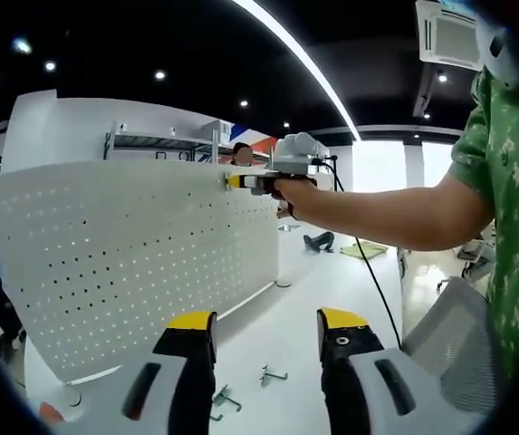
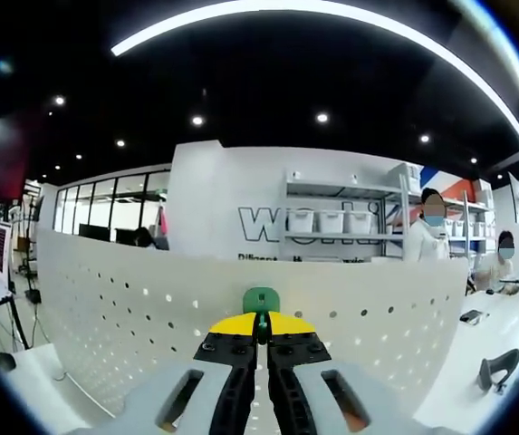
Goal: Insert the hook assembly into the mounting plate slot until the hook locks in place.
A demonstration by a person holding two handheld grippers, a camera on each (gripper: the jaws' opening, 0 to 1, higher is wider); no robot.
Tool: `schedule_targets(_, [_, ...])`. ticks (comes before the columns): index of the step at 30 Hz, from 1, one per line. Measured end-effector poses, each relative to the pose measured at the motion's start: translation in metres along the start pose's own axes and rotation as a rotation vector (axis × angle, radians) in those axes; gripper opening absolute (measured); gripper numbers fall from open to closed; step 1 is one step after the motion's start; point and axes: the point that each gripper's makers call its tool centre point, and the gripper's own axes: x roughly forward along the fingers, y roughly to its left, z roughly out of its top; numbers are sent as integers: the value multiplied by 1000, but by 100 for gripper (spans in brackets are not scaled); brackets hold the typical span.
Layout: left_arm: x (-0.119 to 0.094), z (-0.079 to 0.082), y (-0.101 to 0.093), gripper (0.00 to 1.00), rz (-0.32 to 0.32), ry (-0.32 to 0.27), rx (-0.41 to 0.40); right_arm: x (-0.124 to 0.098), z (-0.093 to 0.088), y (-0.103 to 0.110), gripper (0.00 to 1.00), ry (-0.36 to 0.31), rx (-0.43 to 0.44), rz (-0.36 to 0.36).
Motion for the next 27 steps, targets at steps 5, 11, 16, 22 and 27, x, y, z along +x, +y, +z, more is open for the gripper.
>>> schedule_targets(5, [0,-1,0,45,-1,0,-2,0,-1,0,2,1,-2,1])
schedule_targets(11, [0,0,0,45,0,-1,-2,0,-3,0,2,-1,2,-2])
schedule_targets(16, [0,-1,1,45,0,0,-3,0,-4,0,2,-2,1,-1])
schedule_targets(22, [0,0,1,44,-1,-1,-6,0,-4,0,1,-6,3,-1])
schedule_targets(27, [0,1,1,44,1,-6,-8,0,-5,0,1,-6,2,0])
